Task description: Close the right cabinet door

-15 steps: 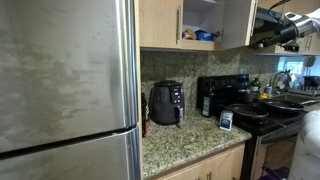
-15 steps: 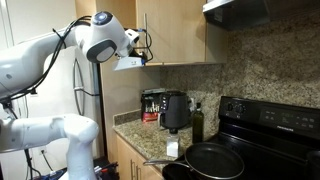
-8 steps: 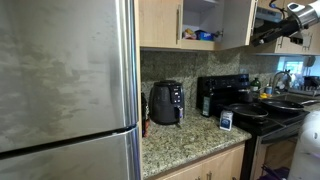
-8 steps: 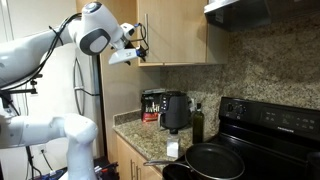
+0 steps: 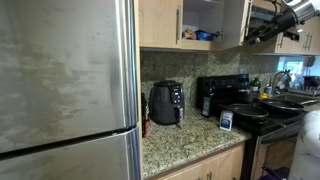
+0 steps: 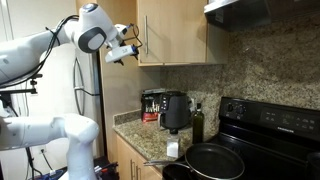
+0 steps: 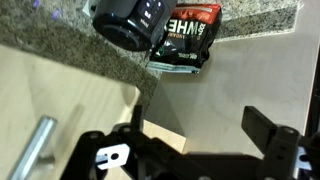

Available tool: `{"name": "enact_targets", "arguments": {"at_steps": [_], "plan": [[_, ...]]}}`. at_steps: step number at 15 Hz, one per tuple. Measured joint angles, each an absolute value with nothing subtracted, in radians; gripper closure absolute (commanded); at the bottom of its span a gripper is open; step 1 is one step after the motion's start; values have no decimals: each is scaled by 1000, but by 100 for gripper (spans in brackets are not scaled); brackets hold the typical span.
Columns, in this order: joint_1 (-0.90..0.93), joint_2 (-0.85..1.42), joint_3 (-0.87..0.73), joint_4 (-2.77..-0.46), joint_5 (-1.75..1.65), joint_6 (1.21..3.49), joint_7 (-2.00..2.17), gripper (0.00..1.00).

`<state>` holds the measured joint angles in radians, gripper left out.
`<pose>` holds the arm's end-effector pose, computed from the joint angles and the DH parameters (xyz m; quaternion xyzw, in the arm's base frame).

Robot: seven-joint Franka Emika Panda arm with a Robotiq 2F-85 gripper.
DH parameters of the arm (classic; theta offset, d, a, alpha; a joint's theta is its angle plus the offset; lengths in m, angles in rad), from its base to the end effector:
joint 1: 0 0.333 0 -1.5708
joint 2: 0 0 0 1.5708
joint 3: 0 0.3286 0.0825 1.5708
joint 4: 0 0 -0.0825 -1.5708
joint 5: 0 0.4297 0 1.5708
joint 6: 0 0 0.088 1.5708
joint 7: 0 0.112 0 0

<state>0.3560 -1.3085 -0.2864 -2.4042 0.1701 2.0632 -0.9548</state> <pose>0.2181 -0.0533 0.7613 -0.7421 -0.4478 -0.4968 0.0439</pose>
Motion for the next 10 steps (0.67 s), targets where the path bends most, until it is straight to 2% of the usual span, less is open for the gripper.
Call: {"name": "enact_targets", "arguments": {"at_steps": [5, 10], "plan": [[393, -1291, -57, -2371, 174, 2312, -862, 0], [393, -1272, 11, -2354, 112, 2342, -829, 0]]}}
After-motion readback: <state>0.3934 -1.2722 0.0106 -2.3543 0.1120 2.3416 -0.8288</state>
